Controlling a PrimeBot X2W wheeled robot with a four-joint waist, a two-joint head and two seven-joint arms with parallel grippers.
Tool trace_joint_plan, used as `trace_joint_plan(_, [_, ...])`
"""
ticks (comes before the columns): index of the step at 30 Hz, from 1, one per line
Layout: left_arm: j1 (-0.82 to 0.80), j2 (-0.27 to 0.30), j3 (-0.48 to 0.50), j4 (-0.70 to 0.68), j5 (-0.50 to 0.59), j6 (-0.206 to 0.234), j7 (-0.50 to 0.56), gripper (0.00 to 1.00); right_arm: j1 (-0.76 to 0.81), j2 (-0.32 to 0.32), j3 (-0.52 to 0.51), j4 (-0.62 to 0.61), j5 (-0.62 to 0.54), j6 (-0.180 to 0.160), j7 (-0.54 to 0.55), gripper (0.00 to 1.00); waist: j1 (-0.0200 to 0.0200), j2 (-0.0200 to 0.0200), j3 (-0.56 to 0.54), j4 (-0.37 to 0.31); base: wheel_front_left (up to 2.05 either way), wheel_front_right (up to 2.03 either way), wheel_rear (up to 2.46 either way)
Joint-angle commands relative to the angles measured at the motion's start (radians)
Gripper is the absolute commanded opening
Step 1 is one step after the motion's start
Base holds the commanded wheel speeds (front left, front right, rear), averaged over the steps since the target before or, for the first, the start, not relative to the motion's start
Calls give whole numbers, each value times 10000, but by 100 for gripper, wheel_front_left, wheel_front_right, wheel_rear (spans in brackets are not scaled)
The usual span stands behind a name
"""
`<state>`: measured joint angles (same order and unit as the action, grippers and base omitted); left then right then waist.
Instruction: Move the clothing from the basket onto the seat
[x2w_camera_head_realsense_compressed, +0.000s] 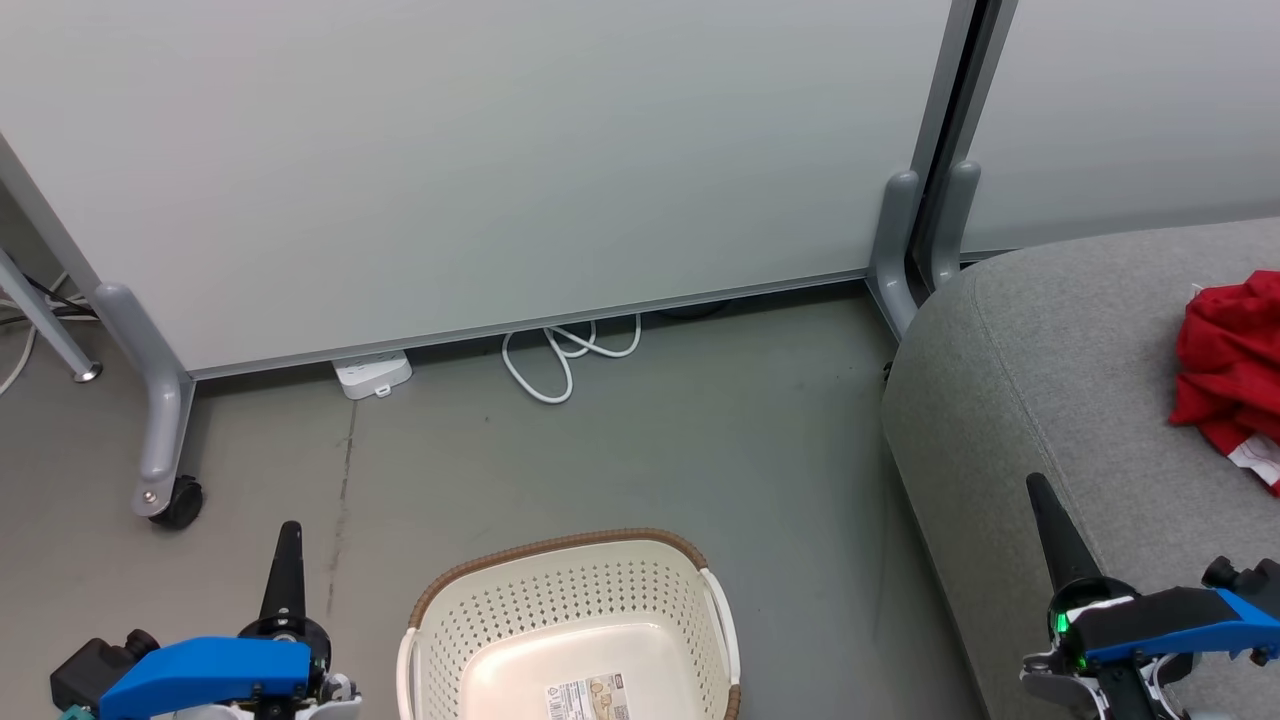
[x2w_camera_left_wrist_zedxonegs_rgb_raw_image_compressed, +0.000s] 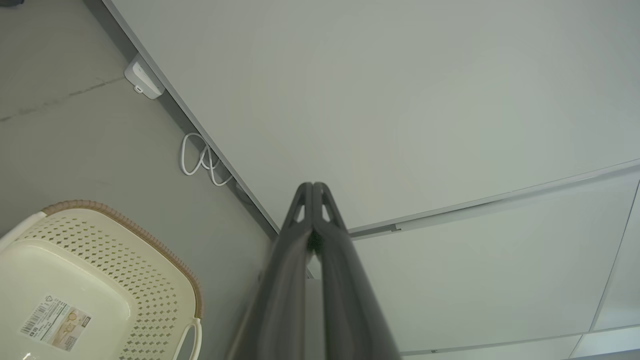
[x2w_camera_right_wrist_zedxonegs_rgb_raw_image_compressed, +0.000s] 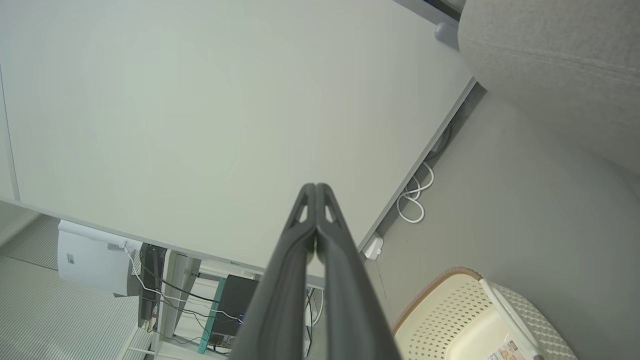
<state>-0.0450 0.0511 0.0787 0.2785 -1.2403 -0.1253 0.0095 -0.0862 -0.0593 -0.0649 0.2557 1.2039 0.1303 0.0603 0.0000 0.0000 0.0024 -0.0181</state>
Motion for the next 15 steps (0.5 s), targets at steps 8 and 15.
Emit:
trace_joint_plan(8, [-331,5,110,-164,-878,-64,275,0,-231,34,-139,-109,980,6,136,0,0,0,1,33,0,0,0])
trace_joint_plan(15, [-418,2,173,-202,-1431,-70,429,0,-239,49,-212,-114,1585,6,222,0,0,0,2,57,0,0,0])
